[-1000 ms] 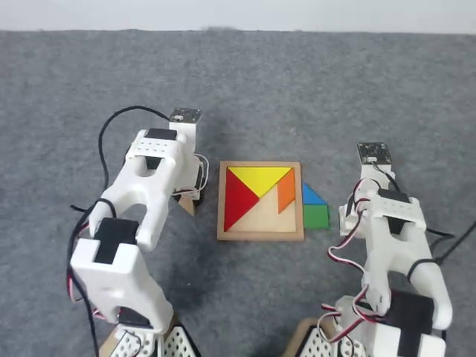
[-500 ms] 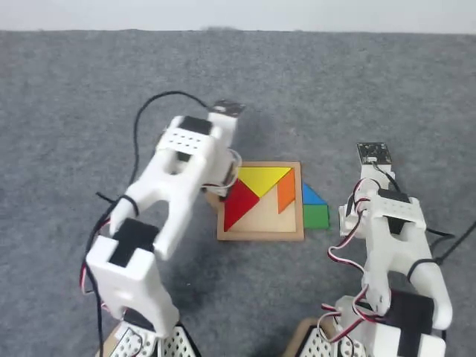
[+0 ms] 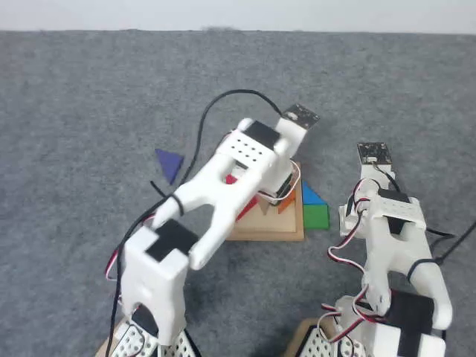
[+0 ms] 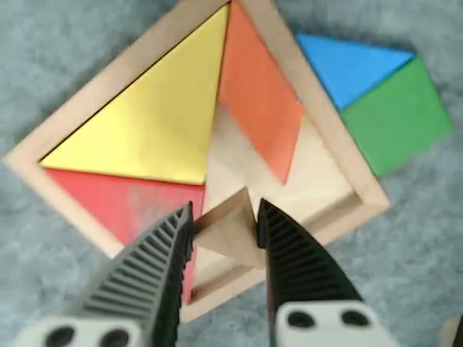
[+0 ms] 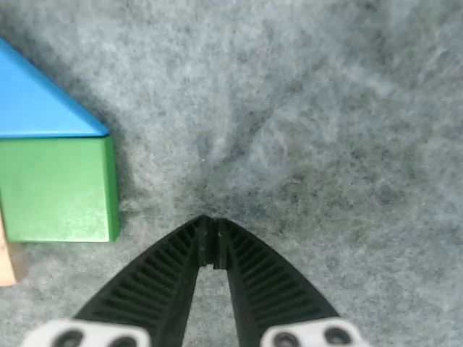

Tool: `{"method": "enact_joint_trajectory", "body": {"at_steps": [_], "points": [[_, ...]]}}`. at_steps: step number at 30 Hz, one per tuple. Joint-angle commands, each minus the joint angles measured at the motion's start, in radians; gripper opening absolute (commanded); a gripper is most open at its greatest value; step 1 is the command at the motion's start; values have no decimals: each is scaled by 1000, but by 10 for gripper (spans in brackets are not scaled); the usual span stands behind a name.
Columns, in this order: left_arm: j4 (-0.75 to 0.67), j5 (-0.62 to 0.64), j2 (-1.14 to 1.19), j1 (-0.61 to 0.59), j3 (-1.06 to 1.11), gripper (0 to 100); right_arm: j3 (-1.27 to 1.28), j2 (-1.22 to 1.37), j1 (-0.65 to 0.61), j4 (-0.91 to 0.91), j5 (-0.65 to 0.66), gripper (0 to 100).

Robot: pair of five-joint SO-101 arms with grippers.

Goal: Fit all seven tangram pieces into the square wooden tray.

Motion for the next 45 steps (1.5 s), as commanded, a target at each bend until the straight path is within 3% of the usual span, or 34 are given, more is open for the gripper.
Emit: {"method": "enact_joint_trajectory", "body": {"at_steps": [1, 19, 28, 34, 37, 41, 45], "points": [[6, 23, 63, 12, -122, 69, -5, -47, 13, -19, 9, 9], [2, 25, 84, 6, -179, 198, -5, -47, -8, -18, 14, 8], [9, 12, -12, 11, -185, 152, -5, -47, -7, -18, 12, 8], [-94, -109, -164, 14, 35, 120, -5, -47, -7, -21, 15, 8], [-222, -195, -230, 37, 208, 0, -5, -47, -7, -21, 15, 8], [-428, -285, -396, 89, 475, 11, -5, -47, -5, -19, 15, 8], [-479, -288, -442, 91, 570, 12, -5, -47, -7, -24, 17, 9]]}}
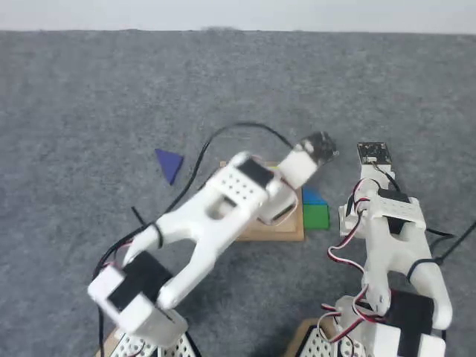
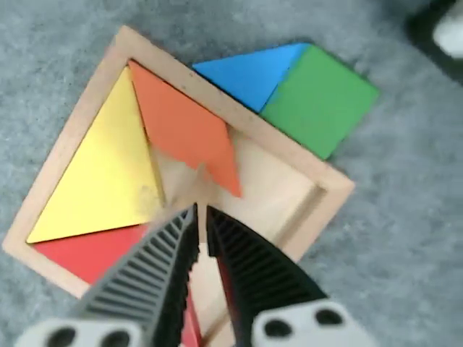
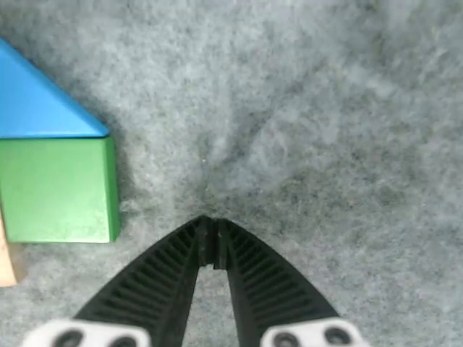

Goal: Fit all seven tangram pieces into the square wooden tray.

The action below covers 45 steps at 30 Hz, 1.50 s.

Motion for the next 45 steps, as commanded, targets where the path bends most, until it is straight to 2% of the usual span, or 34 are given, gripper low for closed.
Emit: {"method": "enact_joint_trajectory", "body": {"at_steps": [1, 12, 26, 30, 37, 40, 45], "points": [[-60, -18, -84, 5, 61, 12, -5, -47, -7, -24, 17, 9], [-80, -23, 138, 6, -33, 12, -5, -47, -7, -24, 17, 9], [-32, -32, 259, -58, -193, 12, -5, -47, -8, -24, 17, 9], [-29, -46, 195, -58, -188, 12, -5, -47, -8, -24, 17, 9], [-28, -43, -66, -71, -70, 13, -5, -47, -8, -24, 17, 9], [-28, -5, -193, -144, -1, 13, -5, -47, -8, -24, 17, 9], [-29, 77, -419, -359, 142, 13, -6, -48, -5, -24, 17, 9]]}}
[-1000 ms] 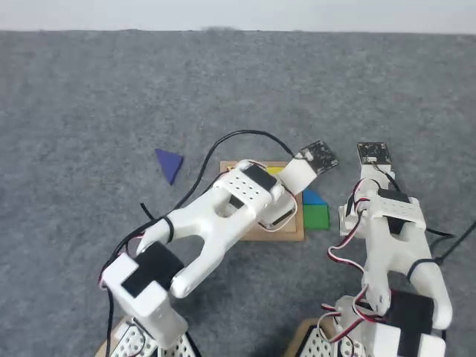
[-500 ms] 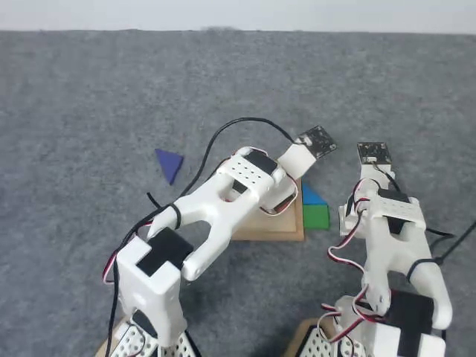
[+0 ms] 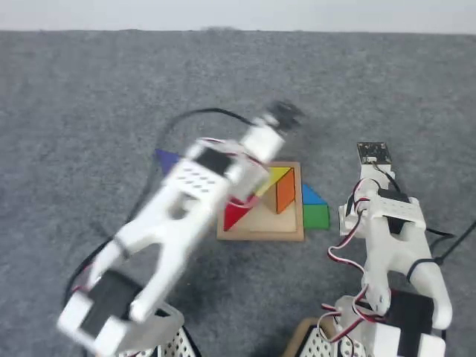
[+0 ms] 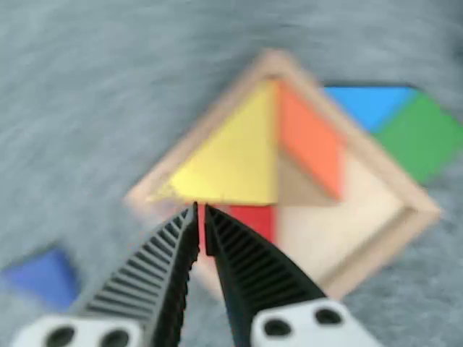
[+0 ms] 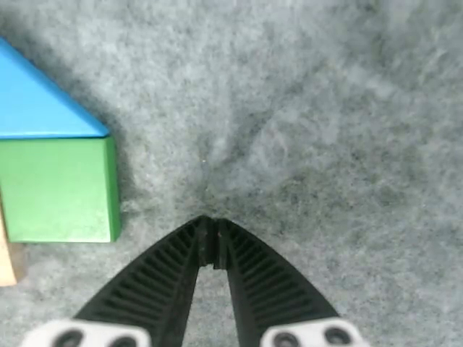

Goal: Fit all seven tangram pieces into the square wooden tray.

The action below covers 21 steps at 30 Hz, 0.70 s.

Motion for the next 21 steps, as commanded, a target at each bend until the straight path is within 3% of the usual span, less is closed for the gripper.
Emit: {"method": "enact_joint_trajectory", "body": {"at_steps": [1, 6, 10, 17, 21], "points": [[8, 81, -253, -196, 113, 13, -11, -48, -4, -19, 17, 9], [-2, 166, -416, -413, 309, 13, -74, -48, -35, 38, 18, 9], [-25, 166, -427, -555, 384, 13, -135, -48, -140, 104, 18, 9], [-100, 172, -262, -589, 389, 113, -232, -48, -323, 177, -43, 11], [-100, 172, -166, -592, 343, 111, -233, -35, -392, 157, -77, 90]]}}
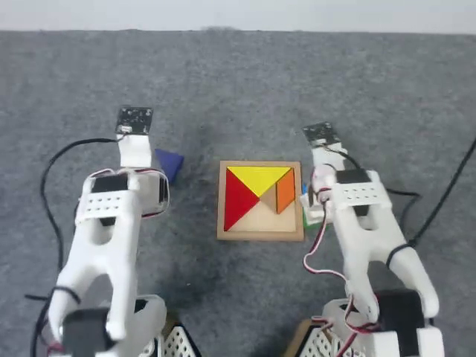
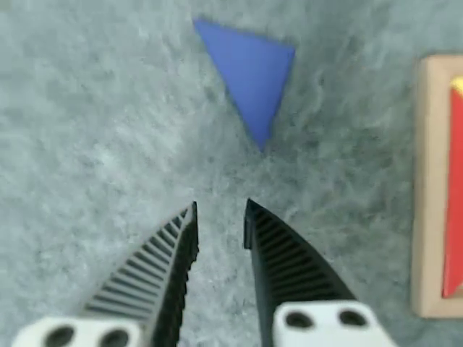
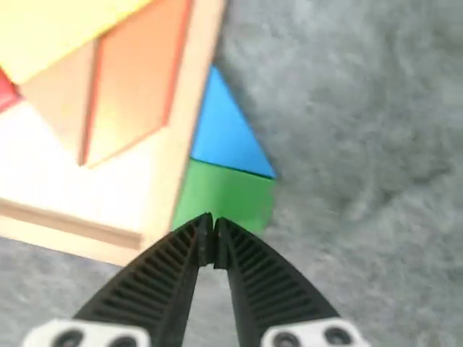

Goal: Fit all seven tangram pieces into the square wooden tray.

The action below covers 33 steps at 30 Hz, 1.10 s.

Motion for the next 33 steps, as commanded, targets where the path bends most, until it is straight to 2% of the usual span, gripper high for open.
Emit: {"method": "enact_joint_trajectory", "body": {"at_steps": [1, 5, 12, 18, 25, 33], "points": [[-23, 18, 83, -8, -77, 111, -57, -35, -64, -5, -35, 113], [-23, 18, 109, -9, -88, 111, -54, -31, -71, -5, -117, 145], [-21, 18, 84, -9, -82, 111, -63, 127, -51, -71, -117, 149], [-21, 18, 84, -9, -82, 111, -141, 240, -18, -33, -121, 149], [-21, 18, 84, -6, -82, 111, -146, 246, 113, -33, -80, 149], [-21, 17, 86, -5, -82, 111, -149, 185, 97, -7, -68, 149]]}}
